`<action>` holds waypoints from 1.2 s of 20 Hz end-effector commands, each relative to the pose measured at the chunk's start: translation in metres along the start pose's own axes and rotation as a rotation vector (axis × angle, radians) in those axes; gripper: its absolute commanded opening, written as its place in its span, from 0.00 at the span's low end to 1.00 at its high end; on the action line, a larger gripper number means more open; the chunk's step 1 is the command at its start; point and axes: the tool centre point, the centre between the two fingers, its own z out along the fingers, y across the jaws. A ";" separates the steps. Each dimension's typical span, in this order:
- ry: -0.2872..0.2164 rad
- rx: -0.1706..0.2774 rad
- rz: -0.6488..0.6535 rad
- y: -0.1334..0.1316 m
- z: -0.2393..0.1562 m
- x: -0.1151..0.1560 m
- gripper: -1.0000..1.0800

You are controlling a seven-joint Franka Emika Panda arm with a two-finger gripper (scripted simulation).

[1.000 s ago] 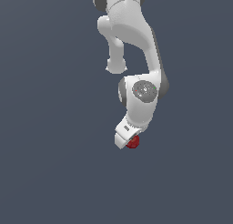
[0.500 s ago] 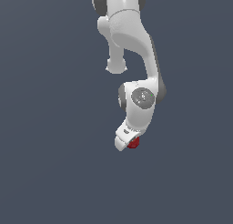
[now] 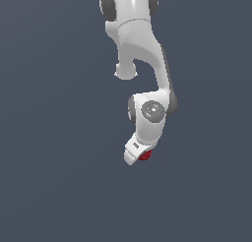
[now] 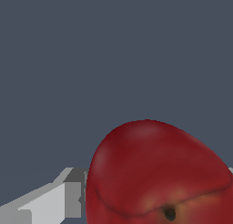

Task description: Pick up the object and move it to a goal position.

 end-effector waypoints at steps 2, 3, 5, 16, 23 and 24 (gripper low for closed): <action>0.001 0.000 -0.001 0.000 0.000 0.001 0.00; 0.001 0.000 -0.001 0.000 0.000 0.001 0.00; 0.001 0.000 -0.001 0.000 0.000 0.001 0.00; 0.000 0.000 0.000 0.000 -0.011 -0.005 0.00; 0.000 -0.001 0.000 -0.001 -0.044 -0.020 0.00; 0.000 -0.001 0.000 -0.002 -0.050 -0.023 0.00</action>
